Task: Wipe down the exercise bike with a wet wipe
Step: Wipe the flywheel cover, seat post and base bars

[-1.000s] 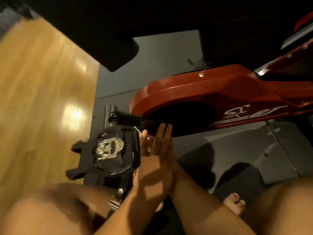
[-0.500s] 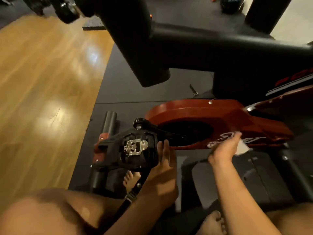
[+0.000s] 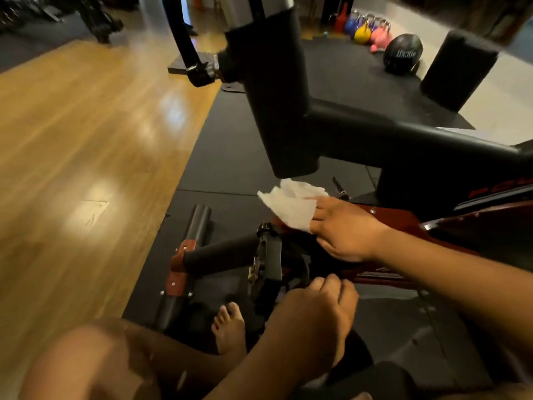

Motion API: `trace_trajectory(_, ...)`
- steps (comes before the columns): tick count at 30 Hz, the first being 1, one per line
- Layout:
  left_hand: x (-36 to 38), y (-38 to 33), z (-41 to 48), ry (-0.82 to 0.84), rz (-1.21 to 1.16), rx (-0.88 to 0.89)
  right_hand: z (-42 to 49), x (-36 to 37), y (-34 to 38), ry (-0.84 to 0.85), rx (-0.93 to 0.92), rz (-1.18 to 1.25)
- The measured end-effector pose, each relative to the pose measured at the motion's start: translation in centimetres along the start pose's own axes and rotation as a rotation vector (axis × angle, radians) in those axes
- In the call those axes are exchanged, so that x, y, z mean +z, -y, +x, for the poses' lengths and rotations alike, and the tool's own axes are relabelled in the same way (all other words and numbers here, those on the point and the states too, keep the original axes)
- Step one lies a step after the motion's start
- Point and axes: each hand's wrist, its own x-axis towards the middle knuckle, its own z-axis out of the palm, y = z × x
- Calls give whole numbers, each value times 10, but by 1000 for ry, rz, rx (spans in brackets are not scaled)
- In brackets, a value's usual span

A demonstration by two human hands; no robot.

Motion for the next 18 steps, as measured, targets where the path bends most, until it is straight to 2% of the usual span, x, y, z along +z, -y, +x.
trace_trajectory(2, -7, 11, -6, -203, 40, 96, 13, -17, -3, 146, -105, 57)
trace_trajectory(4, -17, 21, -8, -360, 89, 127, 22, -23, -3, 289, -72, 106)
trace_trajectory(5, -23, 25, -8, -453, 107, 129, 23, -26, -2, 278, -38, 162)
trace_trajectory(6, -29, 29, -6, -564, 70, 114, 21, -29, -2, 200, 4, 241)
trace_trajectory(8, -42, 40, -1, -766, -182, -3, 16, -42, -2, -108, 176, 524)
trace_trajectory(10, -61, 55, 2, -878, -391, -169, 7, -61, -2, -305, 362, 776)
trace_trajectory(11, -71, 61, 4, -859, -498, -240, 3, -73, -1, -344, 418, 887)
trace_trajectory(13, -96, 66, 6, -658, -832, -342, -1, -98, 3, -368, 469, 1098)
trace_trajectory(15, -115, 68, 8, -490, -1116, -311, -3, -122, 7, -425, 522, 1284)
trace_trajectory(16, -123, 66, 8, -458, -1192, -293, -3, -130, 6, -460, 574, 1414)
trace_trajectory(18, -132, 65, 8, -453, -1348, -299, -3, -141, 5, -460, 706, 1872)
